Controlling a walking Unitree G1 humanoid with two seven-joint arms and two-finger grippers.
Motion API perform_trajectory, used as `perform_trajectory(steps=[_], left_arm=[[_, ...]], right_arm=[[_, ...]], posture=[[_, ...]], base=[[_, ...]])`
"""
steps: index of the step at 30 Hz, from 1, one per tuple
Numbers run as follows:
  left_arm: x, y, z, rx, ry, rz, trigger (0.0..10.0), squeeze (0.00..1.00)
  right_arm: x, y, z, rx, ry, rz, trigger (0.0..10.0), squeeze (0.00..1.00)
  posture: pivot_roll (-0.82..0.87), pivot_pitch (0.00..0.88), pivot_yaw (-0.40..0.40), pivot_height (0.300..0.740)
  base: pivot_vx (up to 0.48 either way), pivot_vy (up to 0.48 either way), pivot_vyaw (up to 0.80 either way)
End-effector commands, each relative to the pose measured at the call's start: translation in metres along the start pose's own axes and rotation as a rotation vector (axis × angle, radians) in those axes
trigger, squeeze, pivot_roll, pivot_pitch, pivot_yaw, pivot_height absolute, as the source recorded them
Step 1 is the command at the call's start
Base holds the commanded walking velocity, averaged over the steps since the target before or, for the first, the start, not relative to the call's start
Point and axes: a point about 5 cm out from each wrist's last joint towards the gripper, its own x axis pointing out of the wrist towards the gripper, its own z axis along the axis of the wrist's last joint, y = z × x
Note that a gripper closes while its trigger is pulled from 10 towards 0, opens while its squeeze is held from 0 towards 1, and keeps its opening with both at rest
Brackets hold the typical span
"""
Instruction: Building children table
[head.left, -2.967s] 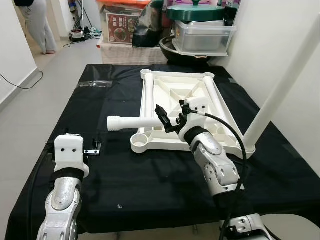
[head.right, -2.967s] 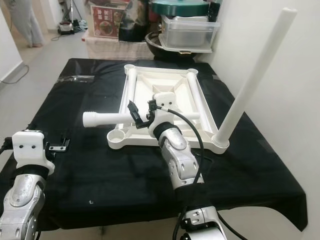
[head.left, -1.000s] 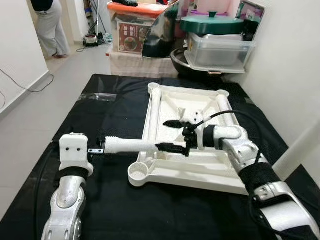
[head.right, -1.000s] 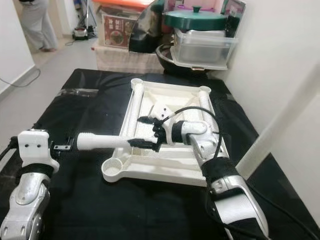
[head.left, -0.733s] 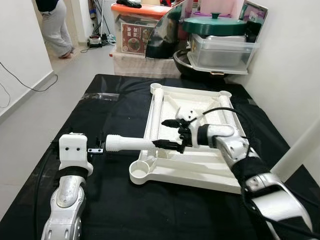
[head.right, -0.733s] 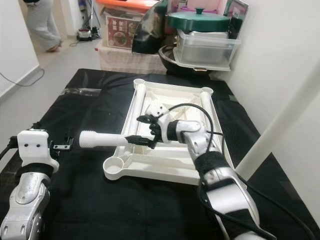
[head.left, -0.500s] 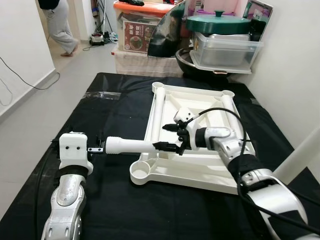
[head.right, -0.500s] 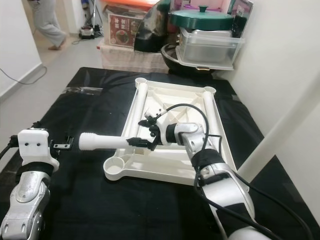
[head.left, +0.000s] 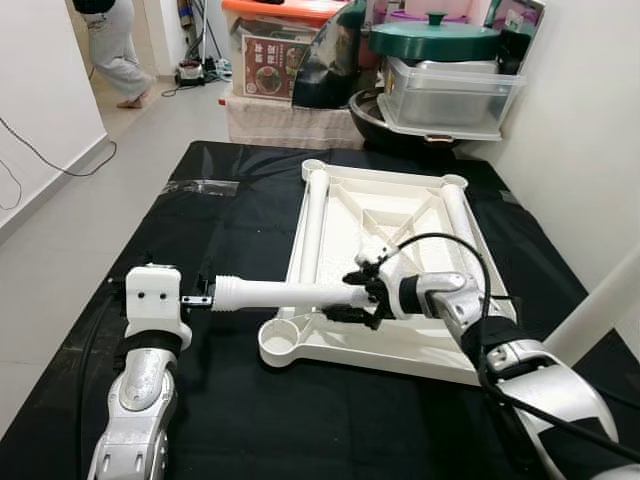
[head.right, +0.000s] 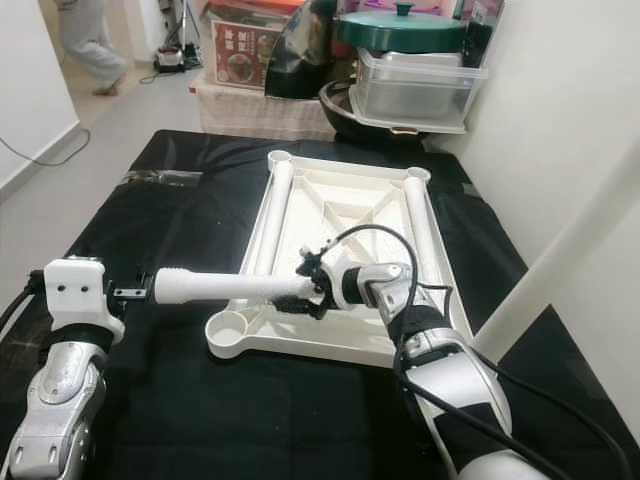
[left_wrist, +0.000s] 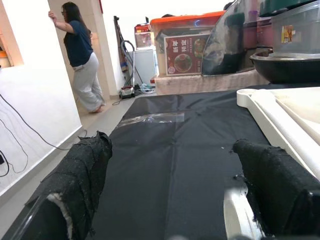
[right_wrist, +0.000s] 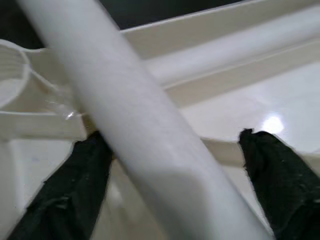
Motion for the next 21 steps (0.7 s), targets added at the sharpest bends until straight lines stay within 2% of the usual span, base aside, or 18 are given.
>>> perform_trajectory(steps=[1, 4, 7, 9, 11, 13, 16, 19, 20, 21], left_arm=[[0.002, -0.002, -0.003, 0.008, 0.014, -0.004, 10.0, 0.00], [0.002, -0.002, -0.003, 0.009, 0.015, -0.005, 10.0, 0.00], [0.002, -0.002, -0.004, 0.012, 0.019, -0.004, 10.0, 0.00], [0.001, -0.002, -0.005, 0.015, 0.023, 0.000, 10.0, 0.00], [0.001, -0.002, -0.005, 0.016, 0.025, 0.001, 10.0, 0.00], [0.000, -0.002, -0.007, 0.012, 0.033, 0.008, 10.0, 0.00], [0.000, -0.001, -0.007, 0.010, 0.036, 0.011, 10.0, 0.00], [0.001, -0.002, -0.007, 0.015, 0.037, -0.013, 10.0, 0.00], [0.002, -0.002, -0.006, 0.017, 0.035, -0.027, 10.0, 0.00], [0.002, -0.002, -0.006, 0.017, 0.035, -0.027, 10.0, 0.00]], right_arm=[[0.002, 0.004, -0.022, -0.014, 0.118, -0.017, 0.0, 0.00], [0.002, 0.005, -0.023, -0.030, 0.126, -0.013, 0.0, 0.00], [0.004, 0.008, -0.018, -0.091, 0.106, 0.032, 0.0, 0.00], [0.004, 0.008, -0.002, -0.150, 0.016, 0.063, 0.0, 0.00], [0.004, 0.008, 0.003, -0.162, -0.012, 0.068, 0.0, 0.00], [-0.001, 0.006, 0.023, -0.178, -0.142, 0.109, 0.0, 0.00], [-0.004, 0.005, 0.032, -0.195, -0.196, 0.123, 0.0, 0.00], [-0.020, -0.003, 0.062, -0.316, -0.318, 0.117, 0.0, 0.00], [-0.024, -0.005, 0.069, -0.354, -0.340, 0.106, 0.0, 0.00], [-0.024, -0.005, 0.069, -0.354, -0.340, 0.106, 0.0, 0.00]], posture=[[0.06, 0.000, -0.092, 0.740], [0.06, 0.000, -0.092, 0.740], [0.06, 0.000, -0.093, 0.740], [0.06, 0.000, -0.093, 0.740], [0.06, 0.000, -0.093, 0.740], [0.06, 0.000, -0.091, 0.740], [0.06, 0.000, -0.091, 0.740], [0.04, 0.000, -0.076, 0.740], [0.04, 0.000, -0.076, 0.740], [0.04, 0.000, -0.076, 0.740]], base=[[0.000, 0.000, 0.00], [0.000, 0.000, 0.00], [0.000, 0.000, 0.00], [0.000, 0.000, 0.00], [0.000, 0.000, 0.00], [0.000, 0.000, 0.00], [0.000, 0.000, 0.00], [0.000, 0.000, 0.00], [0.000, 0.000, 0.00], [0.000, 0.000, 0.00]])
